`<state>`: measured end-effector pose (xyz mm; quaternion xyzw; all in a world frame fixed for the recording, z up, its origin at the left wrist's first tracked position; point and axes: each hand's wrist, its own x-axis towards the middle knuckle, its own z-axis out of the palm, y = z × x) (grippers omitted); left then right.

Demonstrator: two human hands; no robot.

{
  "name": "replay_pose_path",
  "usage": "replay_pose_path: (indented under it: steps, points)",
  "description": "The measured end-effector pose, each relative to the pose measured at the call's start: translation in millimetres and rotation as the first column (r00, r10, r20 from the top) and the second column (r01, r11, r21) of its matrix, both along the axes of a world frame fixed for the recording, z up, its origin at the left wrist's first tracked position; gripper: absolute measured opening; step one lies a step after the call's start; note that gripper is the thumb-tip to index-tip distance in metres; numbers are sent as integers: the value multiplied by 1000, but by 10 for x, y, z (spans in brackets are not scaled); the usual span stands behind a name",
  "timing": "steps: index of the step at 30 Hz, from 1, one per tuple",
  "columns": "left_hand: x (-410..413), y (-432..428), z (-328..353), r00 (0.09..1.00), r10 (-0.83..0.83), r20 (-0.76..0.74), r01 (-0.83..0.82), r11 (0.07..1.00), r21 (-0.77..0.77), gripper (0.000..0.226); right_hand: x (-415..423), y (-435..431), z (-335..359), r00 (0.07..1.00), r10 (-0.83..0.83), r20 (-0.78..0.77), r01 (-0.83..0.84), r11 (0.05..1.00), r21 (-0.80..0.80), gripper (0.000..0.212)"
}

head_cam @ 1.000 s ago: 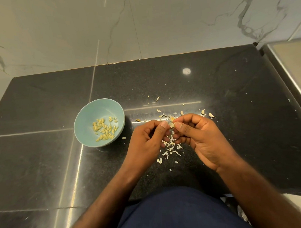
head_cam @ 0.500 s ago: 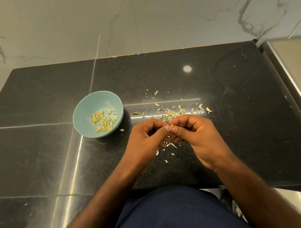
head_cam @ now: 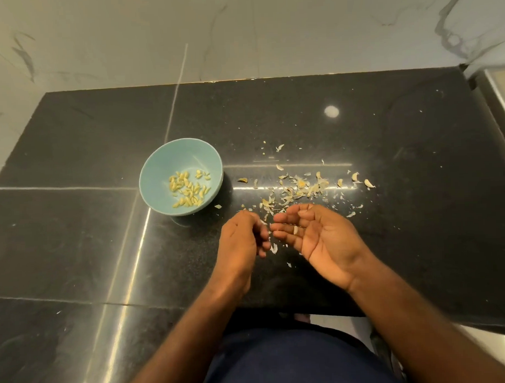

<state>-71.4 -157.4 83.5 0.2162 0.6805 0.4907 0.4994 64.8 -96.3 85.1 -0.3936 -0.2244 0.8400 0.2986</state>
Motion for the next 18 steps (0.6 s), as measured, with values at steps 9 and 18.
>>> replay_pose_path:
  steps: [9,18]
  points:
    - [-419,-33,-306,986,141,-93,-146,989,-38,24,-1293,269,129,986,126,109,-141,980,141,34]
    - [-255,189,-482,970,9,-243,26,990,141,28,-850,461,0,888,-123,442,-128,858,497,37]
